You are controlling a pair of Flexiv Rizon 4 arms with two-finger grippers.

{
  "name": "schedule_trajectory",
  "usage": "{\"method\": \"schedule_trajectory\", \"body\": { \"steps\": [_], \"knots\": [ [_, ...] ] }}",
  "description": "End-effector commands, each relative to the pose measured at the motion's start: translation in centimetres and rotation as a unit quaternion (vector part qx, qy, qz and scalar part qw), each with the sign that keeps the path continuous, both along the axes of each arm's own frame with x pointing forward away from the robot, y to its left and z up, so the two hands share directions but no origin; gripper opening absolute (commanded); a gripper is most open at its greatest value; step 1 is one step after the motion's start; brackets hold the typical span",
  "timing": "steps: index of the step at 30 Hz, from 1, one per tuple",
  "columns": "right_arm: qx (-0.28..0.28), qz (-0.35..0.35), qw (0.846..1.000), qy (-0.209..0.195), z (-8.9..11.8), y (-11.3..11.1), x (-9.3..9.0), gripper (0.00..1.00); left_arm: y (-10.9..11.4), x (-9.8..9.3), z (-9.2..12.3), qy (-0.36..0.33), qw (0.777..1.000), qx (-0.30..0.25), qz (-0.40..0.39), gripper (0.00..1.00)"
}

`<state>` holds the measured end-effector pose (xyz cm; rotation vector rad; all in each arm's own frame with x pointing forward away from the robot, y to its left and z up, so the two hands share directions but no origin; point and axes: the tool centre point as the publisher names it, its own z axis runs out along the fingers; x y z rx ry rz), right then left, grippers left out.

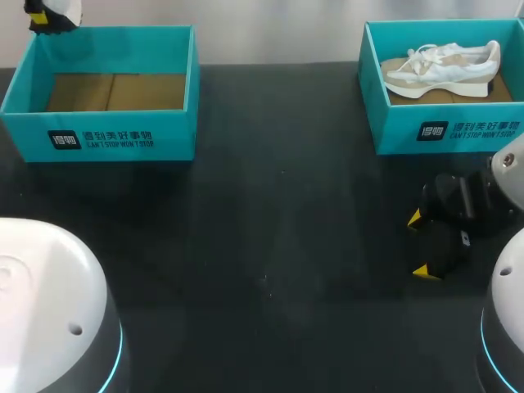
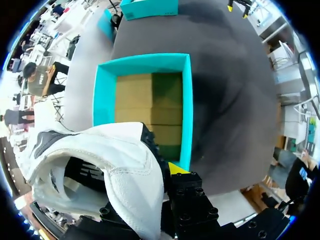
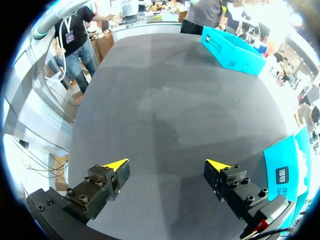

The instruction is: Take the shoe out of the shoebox, open the shoe tongue, remove and reinsert the insole, then place the shoe into the shoebox

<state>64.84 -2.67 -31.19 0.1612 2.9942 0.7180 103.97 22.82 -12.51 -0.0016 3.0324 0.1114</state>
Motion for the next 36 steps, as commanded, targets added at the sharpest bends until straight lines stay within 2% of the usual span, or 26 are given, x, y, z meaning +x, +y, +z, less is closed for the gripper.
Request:
{"method": "schedule_trajectory", "body": {
  "steps": [1, 3, 5, 8, 11, 36],
  "knots": [
    [-0.001, 0.000, 1.000, -0.001, 0.0, 0.0, -0.2, 1.00, 1.6, 0.7, -0.1, 0.008, 0.999, -0.021, -0.030, 0.00],
    [-0.001, 0.000, 1.000, -0.001, 0.0, 0.0, -0.2, 1.00, 2.4, 0.8, -0.3, 0.000, 0.998, -0.009, -0.058, 0.00],
    [-0.001, 0.000, 1.000, -0.001, 0.0, 0.0, -0.2, 1.00, 3.3, 0.6, -0.2, -0.002, 0.993, -0.013, -0.118, 0.00],
    [-0.001, 0.000, 1.000, -0.001, 0.0, 0.0, -0.2, 1.00, 4.6, 0.1, 0.3, -0.022, 0.976, -0.025, -0.215, 0.00],
    [-0.001, 0.000, 1.000, -0.001, 0.0, 0.0, -0.2, 1.00, 5.7, -0.1, 0.7, -0.034, 0.964, -0.024, -0.261, 0.00],
    [-0.001, 0.000, 1.000, -0.001, 0.0, 0.0, -0.2, 1.00, 5.9, 0.1, 0.8, -0.038, 0.961, -0.028, -0.273, 0.00]
  ]
}}
